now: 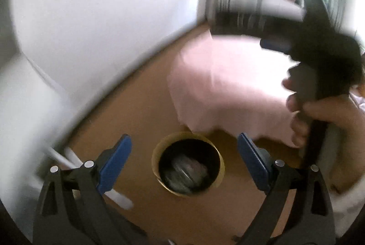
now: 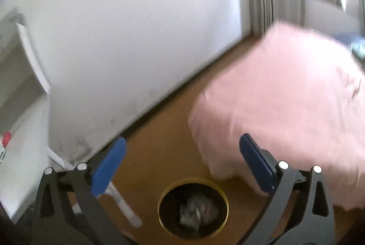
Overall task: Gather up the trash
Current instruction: 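Carry the pink box and tape ring over the bin and open both tools, then move both tools back to the desk toward the teal box and white tube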
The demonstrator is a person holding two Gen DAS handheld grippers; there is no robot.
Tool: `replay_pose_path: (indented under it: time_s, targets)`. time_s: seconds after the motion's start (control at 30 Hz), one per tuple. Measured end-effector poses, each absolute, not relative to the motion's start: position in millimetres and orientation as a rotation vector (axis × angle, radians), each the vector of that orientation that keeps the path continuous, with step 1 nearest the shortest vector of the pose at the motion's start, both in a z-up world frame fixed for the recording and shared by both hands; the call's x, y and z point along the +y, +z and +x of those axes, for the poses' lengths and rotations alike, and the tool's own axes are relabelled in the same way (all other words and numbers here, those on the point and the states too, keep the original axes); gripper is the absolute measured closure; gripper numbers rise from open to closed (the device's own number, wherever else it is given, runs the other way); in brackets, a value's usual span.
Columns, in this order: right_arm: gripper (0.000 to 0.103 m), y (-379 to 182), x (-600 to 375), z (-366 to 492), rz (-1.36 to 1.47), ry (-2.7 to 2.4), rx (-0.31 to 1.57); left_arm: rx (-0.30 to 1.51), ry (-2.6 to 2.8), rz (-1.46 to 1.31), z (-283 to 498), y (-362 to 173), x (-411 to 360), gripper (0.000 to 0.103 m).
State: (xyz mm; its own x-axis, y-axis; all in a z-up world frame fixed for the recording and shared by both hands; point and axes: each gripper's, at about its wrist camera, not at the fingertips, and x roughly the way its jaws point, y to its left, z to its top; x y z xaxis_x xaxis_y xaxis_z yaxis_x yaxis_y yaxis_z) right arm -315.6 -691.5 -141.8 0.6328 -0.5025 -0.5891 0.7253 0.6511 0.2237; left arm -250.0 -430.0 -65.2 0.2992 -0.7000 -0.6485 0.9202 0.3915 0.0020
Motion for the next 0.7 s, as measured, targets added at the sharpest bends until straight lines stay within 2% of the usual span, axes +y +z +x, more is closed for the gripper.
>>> replay_pose_path:
  time_s: [0.1, 0.27, 0.4, 0.53, 0.7]
  targets:
    - [0.007, -107.4, -666.8, -327.4, 0.474, -0.656, 0.426, 0.497, -0.989, 0.321, -231.0, -12.4, -367.7, 0.012]
    - [0.007, -71.8, -609.1, -312.5, 0.389, -0.493, 0.395, 0.463, -0.697, 0.155, -164.0, 34.9, -234.1, 0.009]
    - [0.007, -66.2, -549.6, -267.1, 0.297, -0.325, 0.461, 0.475, -0.423, 0.126, -115.4, 37.7, -138.8, 0.009]
    - [0.007, -70.8, -488.2, -210.6, 0.203, -0.186, 0.536, 0.602, -0.285, 0.143, -66.6, 23.2, -64.3, 0.007]
    - [0.007, -72.7, -416.2, -136.4, 0.158, -0.044, 0.608, 0.740, -0.327, 0.084, -9.5, -4.8, -31.5, 0.007]
